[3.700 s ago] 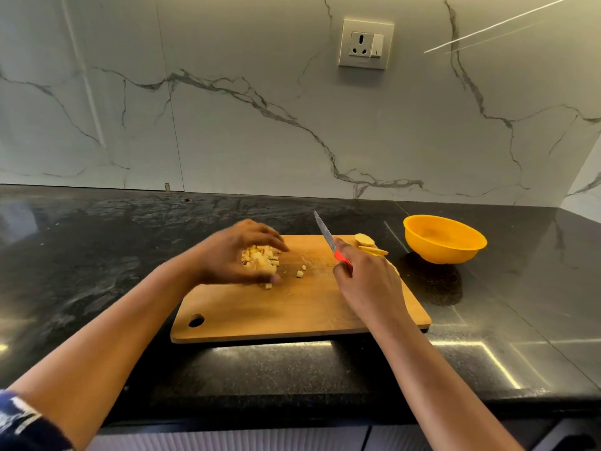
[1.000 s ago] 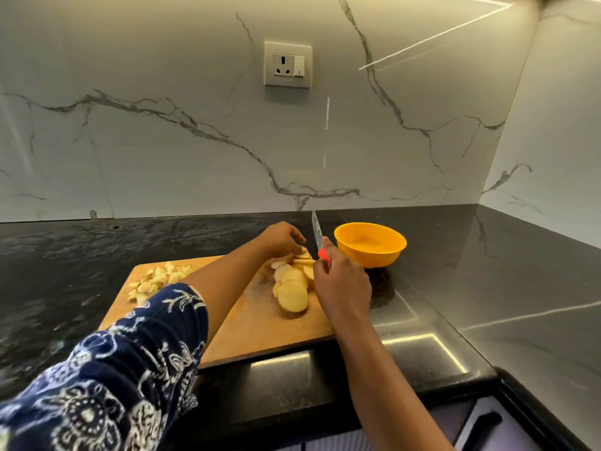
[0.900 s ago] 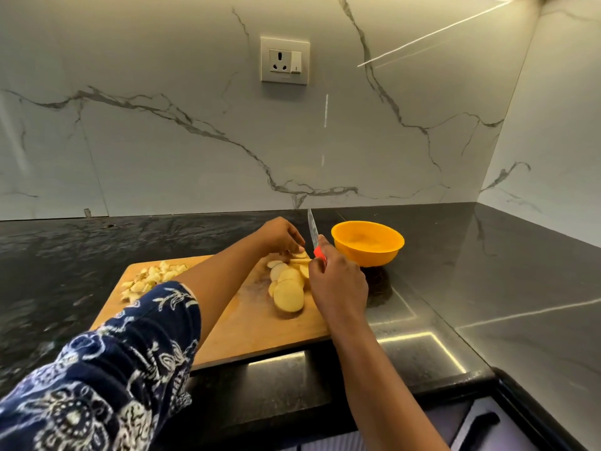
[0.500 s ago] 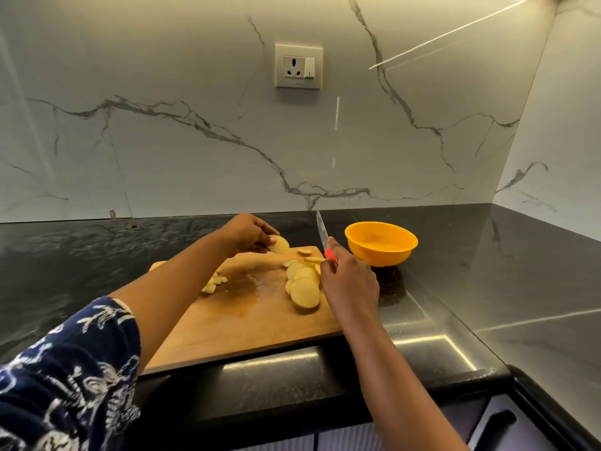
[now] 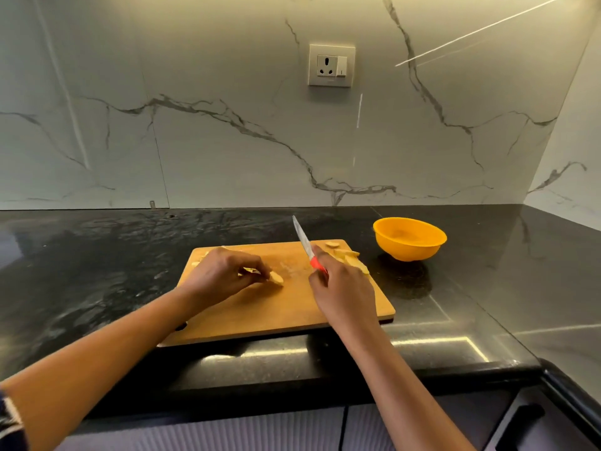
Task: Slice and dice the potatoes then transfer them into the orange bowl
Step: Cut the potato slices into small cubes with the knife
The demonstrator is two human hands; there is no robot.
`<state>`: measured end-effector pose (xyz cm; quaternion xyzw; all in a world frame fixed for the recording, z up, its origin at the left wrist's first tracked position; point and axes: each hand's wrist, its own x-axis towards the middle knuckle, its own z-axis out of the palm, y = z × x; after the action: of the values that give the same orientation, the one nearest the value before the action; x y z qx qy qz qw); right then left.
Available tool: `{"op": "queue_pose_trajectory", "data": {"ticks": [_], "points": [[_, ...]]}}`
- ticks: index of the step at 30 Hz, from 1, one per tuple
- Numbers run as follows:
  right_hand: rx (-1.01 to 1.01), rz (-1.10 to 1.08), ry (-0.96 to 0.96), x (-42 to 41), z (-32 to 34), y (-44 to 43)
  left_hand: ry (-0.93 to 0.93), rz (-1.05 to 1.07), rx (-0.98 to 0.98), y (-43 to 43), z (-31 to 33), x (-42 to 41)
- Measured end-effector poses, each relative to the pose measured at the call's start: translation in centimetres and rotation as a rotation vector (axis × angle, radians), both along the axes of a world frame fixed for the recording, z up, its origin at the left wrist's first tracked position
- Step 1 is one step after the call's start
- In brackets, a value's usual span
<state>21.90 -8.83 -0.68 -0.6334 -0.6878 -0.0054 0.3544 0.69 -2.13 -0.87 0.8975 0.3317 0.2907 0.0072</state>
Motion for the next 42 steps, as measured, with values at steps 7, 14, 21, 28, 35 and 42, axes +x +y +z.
{"op": "queue_pose_trajectory", "data": {"ticks": [7, 14, 21, 28, 35, 42], "points": [[-0.034, 0.02, -0.019, -0.2, -0.3, -0.4, -0.029, 0.072, -0.197, 1.7, 0.0, 0.0], [-0.052, 0.044, -0.035, -0.4, -0.5, -0.4, 0.165, 0.407, -0.124, 0.4, 0.8, 1.7], [-0.062, 0.028, -0.065, -0.1, -0.5, -0.6, 0.205, 0.293, -0.285, 1.2, 0.7, 3.5], [-0.121, 0.057, -0.119, -0.4, -0.8, -1.9, 0.111, 0.134, -0.142, 0.7, -0.1, 1.8], [-0.146, 0.053, -0.2, -1.5, -0.9, -2.0, 0.33, 0.03, -0.048, 0.1, -1.1, 0.4], [-0.144, 0.07, -0.291, -2.0, -0.6, -2.0, 0.339, 0.026, -0.047, 0.2, -1.2, 0.4]]}}
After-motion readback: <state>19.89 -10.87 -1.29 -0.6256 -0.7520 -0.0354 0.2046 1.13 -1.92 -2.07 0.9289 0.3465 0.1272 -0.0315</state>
